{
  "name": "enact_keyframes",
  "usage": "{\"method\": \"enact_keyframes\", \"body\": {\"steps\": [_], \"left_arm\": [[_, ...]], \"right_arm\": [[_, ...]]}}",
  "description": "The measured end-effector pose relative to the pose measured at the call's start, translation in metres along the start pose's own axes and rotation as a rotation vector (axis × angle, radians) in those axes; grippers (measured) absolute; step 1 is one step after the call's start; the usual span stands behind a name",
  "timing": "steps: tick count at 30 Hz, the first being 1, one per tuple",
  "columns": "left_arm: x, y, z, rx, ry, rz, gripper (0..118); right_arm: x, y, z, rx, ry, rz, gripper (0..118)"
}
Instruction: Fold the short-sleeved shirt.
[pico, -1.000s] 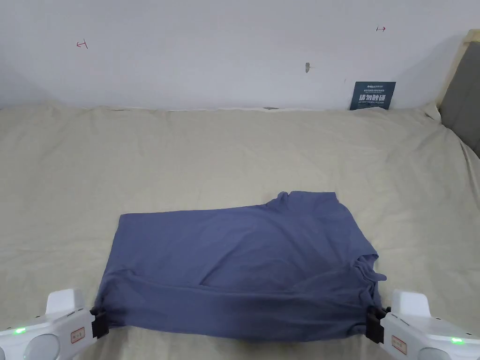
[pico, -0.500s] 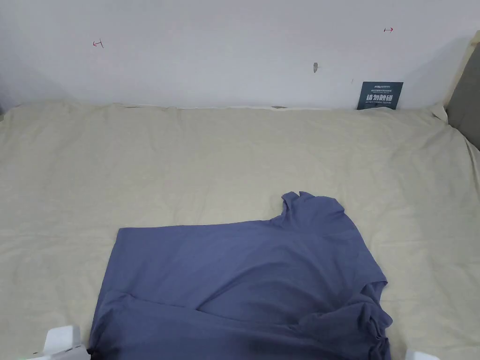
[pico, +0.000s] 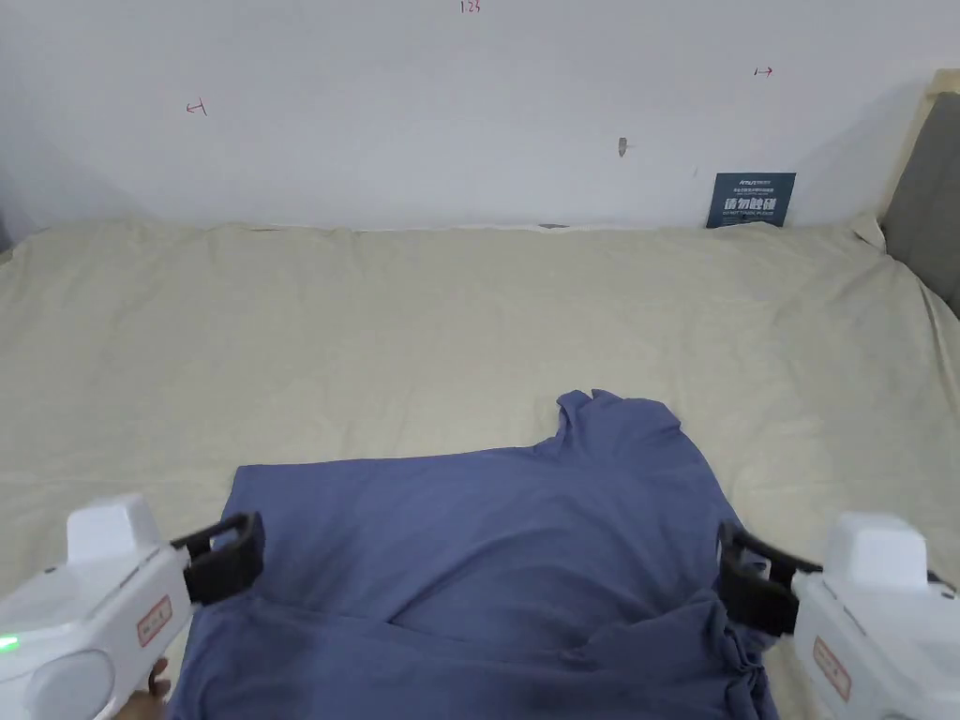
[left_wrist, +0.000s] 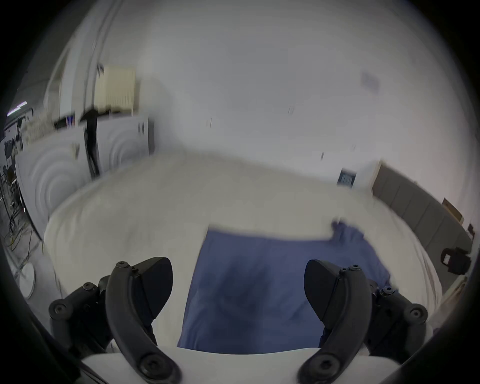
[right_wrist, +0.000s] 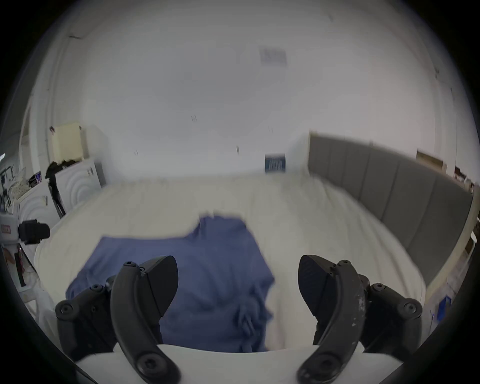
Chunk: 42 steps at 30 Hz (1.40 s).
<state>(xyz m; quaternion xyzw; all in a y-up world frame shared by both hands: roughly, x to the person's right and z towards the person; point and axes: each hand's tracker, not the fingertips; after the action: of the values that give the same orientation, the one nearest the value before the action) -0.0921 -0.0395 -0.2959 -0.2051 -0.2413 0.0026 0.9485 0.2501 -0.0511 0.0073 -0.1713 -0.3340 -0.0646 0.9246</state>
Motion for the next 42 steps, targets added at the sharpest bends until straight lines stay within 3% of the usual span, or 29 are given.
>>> {"method": "enact_keyframes", "body": {"steps": [6,8,10,11,12,20,23,26,31,37,38,39,40,42], "left_arm": [[0.040,0.035,0.031,0.285,-0.011,-0.046,106],[0.048,0.034,0.034,0.322,-0.010,-0.065,99],[0.054,0.030,0.036,0.342,-0.013,-0.095,71],[0.057,0.027,0.036,0.344,-0.017,-0.114,41],[0.058,0.025,0.034,0.336,-0.019,-0.129,0],[0.049,0.024,0.004,0.223,-0.036,-0.144,0],[0.034,0.031,-0.022,0.130,-0.061,-0.078,0],[0.016,0.034,-0.061,0.033,-0.060,-0.061,0],[-0.009,0.033,-0.144,-0.168,-0.012,-0.152,0],[-0.038,0.020,-0.248,-0.334,0.013,-0.104,1],[-0.041,0.018,-0.267,-0.364,0.021,-0.079,4],[-0.045,0.015,-0.283,-0.399,0.023,-0.068,16],[-0.050,0.012,-0.296,-0.410,0.044,-0.034,36],[-0.056,0.006,-0.326,-0.456,0.062,0.011,98]], "right_arm": [[-0.025,0.041,0.020,0.188,-0.002,0.061,97],[-0.029,0.041,0.020,0.200,0.004,0.061,86],[-0.034,0.041,0.020,0.219,0.002,0.055,42],[-0.036,0.041,0.019,0.226,-0.004,0.054,17],[-0.036,0.041,0.017,0.228,-0.006,0.056,2],[-0.039,0.044,0.003,0.216,-0.002,0.063,1],[-0.038,0.047,-0.009,0.206,-0.001,0.057,1],[-0.040,0.050,-0.025,0.190,-0.002,0.059,1],[-0.042,0.052,-0.056,0.155,-0.008,0.078,1],[-0.044,0.048,-0.097,0.094,-0.038,0.093,1],[-0.044,0.046,-0.104,0.078,-0.045,0.098,1],[-0.043,0.044,-0.111,0.065,-0.049,0.101,1],[-0.043,0.042,-0.118,0.052,-0.054,0.104,1],[-0.041,0.037,-0.130,0.026,-0.062,0.105,1]]}}
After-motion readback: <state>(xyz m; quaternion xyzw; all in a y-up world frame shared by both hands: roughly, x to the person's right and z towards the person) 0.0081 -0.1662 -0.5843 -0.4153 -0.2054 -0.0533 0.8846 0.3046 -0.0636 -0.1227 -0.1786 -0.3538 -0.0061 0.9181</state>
